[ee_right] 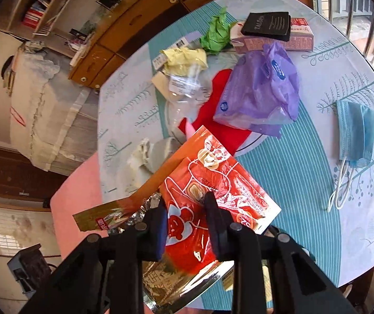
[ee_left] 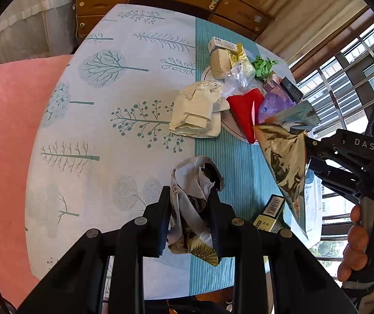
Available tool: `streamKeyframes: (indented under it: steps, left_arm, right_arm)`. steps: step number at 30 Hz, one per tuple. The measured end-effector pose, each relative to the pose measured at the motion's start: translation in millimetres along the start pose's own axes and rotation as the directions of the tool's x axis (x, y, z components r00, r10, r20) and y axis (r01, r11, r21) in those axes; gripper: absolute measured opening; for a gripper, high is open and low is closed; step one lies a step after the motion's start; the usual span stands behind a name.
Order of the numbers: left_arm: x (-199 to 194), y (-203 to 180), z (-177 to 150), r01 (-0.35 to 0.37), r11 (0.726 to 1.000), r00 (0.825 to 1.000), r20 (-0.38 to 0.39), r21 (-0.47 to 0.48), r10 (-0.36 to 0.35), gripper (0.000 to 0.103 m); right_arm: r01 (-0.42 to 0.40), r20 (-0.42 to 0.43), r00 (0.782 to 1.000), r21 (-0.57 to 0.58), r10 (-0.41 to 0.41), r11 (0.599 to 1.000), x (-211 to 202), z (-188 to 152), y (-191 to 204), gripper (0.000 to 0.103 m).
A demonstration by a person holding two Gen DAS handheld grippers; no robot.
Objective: Collect trash
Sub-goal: 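Carry both items over the bin and open both tools to drop them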
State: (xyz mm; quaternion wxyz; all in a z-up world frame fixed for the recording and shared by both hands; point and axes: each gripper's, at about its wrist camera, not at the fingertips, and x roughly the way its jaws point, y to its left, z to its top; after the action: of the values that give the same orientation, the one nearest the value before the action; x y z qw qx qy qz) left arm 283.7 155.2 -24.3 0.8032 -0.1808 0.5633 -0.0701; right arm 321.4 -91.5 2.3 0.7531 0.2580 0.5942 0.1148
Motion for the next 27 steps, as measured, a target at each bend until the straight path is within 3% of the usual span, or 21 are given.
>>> streamKeyframes:
  steps: [8,16,22,27]
  left_arm:
    - [-56.7,-22.0,-44.8,0.006,1.000,0.995,0.101,-0.015,-0.004,0.025]
    - [-94.3,-56.1,-128.3,-0.019,0.999,0.988,0.153,-0.042,0.025,0.025]
    - [-103.0,-75.0,-197.9,-0.046,0.996,0.987,0.149,-0.081,0.058,0.025]
    - [-97.6,-84.0,-246.9,-0.079,0.993,0.991,0.102,-0.089,0.088,0.025]
  right_arm:
    - [-0.173,-0.059,0.985,-0.176,0.165,0.969,-49.6,-40.5,23.1,0.026]
    - [-0.257,-0.132,0.966,-0.368,0.223,0.894,-100.7,-101.6,7.8,0.026]
    - [-0.277,-0.202,0.958,-0.451,0.205,0.849,-115.9,-153.5,-27.0,0.026]
    - [-0.262,-0.267,0.952,-0.443,0.153,0.857,-107.2,-186.1,-61.1,0.026]
